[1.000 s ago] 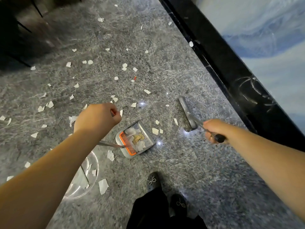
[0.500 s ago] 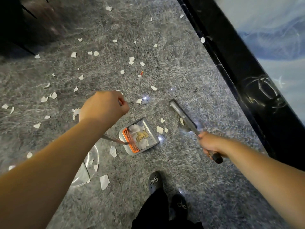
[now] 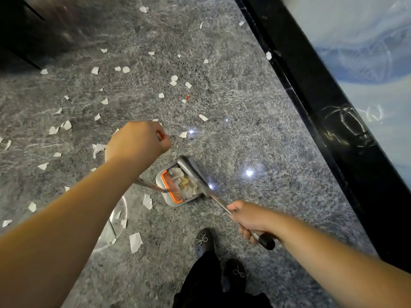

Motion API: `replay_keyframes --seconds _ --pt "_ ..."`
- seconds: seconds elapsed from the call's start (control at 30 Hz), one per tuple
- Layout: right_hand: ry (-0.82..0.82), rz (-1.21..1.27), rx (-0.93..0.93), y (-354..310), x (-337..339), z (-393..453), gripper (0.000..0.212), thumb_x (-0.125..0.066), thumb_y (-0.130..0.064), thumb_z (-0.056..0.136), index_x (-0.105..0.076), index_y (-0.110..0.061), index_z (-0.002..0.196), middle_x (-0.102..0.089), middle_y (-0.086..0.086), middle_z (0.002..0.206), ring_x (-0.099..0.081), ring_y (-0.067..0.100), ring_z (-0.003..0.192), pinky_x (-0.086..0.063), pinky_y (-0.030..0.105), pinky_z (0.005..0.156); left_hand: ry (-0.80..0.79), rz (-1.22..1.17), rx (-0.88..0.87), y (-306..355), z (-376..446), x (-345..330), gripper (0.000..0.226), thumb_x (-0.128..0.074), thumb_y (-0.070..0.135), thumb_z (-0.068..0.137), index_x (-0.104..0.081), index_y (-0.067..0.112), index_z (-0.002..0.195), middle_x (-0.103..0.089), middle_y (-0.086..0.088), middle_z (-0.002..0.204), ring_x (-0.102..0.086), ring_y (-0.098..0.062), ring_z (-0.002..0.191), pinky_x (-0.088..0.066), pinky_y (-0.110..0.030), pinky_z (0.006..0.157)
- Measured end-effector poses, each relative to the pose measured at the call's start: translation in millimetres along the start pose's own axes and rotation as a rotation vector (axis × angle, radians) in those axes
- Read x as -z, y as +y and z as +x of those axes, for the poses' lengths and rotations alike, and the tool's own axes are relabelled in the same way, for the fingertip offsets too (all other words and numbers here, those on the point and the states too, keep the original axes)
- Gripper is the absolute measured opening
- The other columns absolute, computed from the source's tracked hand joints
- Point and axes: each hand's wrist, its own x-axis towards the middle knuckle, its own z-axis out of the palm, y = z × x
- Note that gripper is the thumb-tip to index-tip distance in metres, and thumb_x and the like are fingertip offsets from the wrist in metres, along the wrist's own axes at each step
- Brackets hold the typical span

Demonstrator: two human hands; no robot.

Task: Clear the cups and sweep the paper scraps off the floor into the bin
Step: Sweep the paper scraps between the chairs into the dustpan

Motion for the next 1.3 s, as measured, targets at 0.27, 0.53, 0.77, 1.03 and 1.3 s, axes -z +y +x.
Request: replay_keyframes --seconds 0.27,0.53,0.77,1.03,1.3 --pt "0.019 0.32 -0.062 7 16 -27 0.036 -0.041 -0.019 0.102 -0.043 -0.031 0.136 -0.048 0.005 0.064 -0.039 0.006 0.037 -0.034 0.016 0.035 -0.002 -0.056 0.002 -20 -8 6 0.014 -0.059 0.038 0.089 -0.065 0.029 0.08 -0.061 0.009 0.066 -0.06 -0.02 0.065 -0.045 -0.027 0.056" --pt "0.145 0.501 -0.008 3 59 -38 0.036 -0.04 -0.018 0.103 -0.041 -0.027 0.138 -0.045 0.006 0.061 -0.038 0.009 0.038 -0.034 0.017 0.034 0.07 -0.149 0.074 -4 -3 19 0.013 -0.057 0.033 0.088 -0.067 0.025 0.082 -0.066 -0.002 0.069 -0.06 -0.027 0.069 -0.054 -0.035 0.061" --pt "0.219 0.696 0.04 -7 135 -34 0.029 -0.041 -0.018 0.102 -0.046 -0.029 0.129 -0.043 0.008 0.059 -0.037 0.01 0.033 -0.032 0.015 0.035 0.096 -0.234 0.086 46 52 34 0.012 -0.058 0.034 0.089 -0.065 0.026 0.083 -0.064 0.004 0.066 -0.059 -0.022 0.066 -0.048 -0.03 0.058" --pt "0.267 0.664 0.073 -44 284 -14 0.031 -0.041 -0.016 0.102 -0.046 -0.027 0.131 -0.046 0.009 0.061 -0.039 0.011 0.034 -0.033 0.017 0.034 0.126 -0.249 0.09 135 166 58 0.012 -0.056 0.035 0.09 -0.064 0.028 0.085 -0.064 0.002 0.069 -0.06 -0.025 0.064 -0.05 -0.033 0.056" --pt "0.279 0.624 0.079 -93 413 2 0.025 -0.039 -0.015 0.102 -0.046 -0.028 0.122 -0.045 0.009 0.063 -0.039 0.01 0.033 -0.032 0.016 0.035 0.159 -0.243 0.147 195 259 84 0.013 -0.056 0.037 0.089 -0.065 0.028 0.084 -0.064 -0.002 0.066 -0.06 -0.027 0.063 -0.053 -0.034 0.056"
